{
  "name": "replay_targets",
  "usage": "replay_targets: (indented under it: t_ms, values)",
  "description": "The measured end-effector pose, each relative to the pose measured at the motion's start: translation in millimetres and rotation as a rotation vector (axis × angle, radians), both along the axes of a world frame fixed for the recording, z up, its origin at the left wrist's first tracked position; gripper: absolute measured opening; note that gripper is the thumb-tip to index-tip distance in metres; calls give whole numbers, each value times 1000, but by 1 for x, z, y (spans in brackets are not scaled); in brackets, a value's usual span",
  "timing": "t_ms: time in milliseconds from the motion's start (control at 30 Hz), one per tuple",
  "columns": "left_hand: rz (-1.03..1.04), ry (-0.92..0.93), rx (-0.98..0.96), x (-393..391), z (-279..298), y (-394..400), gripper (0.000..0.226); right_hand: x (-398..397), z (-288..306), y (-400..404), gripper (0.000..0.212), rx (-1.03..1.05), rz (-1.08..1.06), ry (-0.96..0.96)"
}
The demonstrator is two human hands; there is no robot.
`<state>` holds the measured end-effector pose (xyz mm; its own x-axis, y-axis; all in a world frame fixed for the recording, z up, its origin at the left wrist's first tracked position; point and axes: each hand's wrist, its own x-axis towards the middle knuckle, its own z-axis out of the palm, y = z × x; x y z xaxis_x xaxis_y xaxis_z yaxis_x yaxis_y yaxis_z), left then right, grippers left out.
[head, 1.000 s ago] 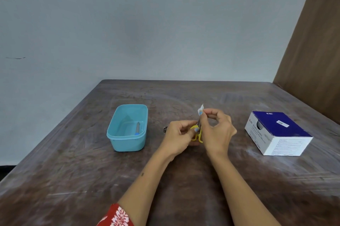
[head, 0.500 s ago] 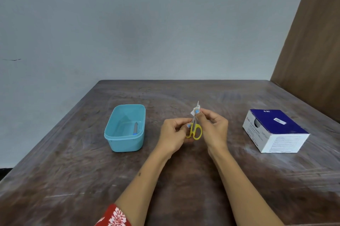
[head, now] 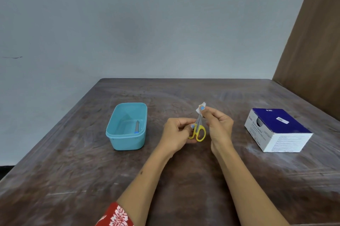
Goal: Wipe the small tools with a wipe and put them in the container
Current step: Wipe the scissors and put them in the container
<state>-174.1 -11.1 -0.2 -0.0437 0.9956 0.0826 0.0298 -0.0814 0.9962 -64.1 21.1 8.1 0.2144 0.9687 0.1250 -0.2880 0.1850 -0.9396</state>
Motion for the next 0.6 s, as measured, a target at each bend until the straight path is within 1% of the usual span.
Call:
replay_targets:
  t_ms: [100, 167, 267, 467, 600]
  values:
    - [21, -3, 0, -2, 0, 1, 22, -2, -1, -2, 7, -11, 33, -26]
    - [-1, 8, -11, -3, 1, 0, 22, -1, -1, -1, 1, 1, 14, -3]
    - [-43, 19, -26, -2, 1, -2, 22, 2, 0, 1, 3, 16, -32, 49]
    - [32, 43, -12, -3, 2, -1, 21, -1, -1, -1, 2, 9, 31, -23]
    - [8, 43, -30, -5, 4, -2, 21, 0, -1, 0, 2, 29, 7, -14]
